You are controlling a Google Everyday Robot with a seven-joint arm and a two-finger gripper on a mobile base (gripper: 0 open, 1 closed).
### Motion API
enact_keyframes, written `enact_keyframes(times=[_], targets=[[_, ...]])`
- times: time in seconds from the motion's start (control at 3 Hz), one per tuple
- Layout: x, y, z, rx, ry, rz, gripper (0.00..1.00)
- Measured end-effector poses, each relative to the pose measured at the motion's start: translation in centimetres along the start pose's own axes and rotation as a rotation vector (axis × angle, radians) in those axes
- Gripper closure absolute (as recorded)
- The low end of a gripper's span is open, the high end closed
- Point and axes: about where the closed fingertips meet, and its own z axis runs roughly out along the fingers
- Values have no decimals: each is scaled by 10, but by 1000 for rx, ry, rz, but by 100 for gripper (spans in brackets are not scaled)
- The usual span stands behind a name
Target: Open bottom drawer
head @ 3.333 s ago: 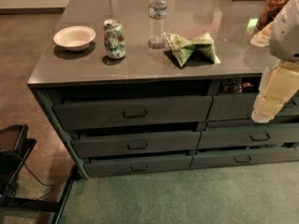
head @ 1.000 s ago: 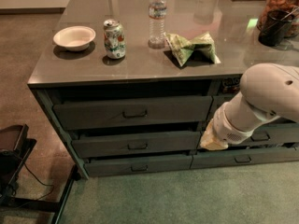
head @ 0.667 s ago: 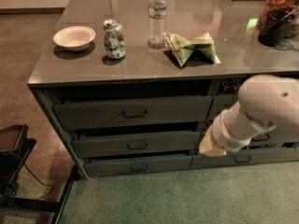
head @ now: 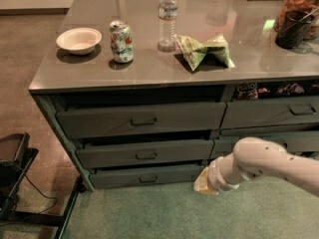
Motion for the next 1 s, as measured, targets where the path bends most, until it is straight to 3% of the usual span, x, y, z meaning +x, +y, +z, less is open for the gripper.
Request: enact_keyframes(times=[0.33, 0.67, 1.0], targets=[[13, 15, 38, -62, -27, 38, 100], [18, 15, 47, -68, -23, 41, 100], [36, 2, 93, -56, -20, -33, 100]])
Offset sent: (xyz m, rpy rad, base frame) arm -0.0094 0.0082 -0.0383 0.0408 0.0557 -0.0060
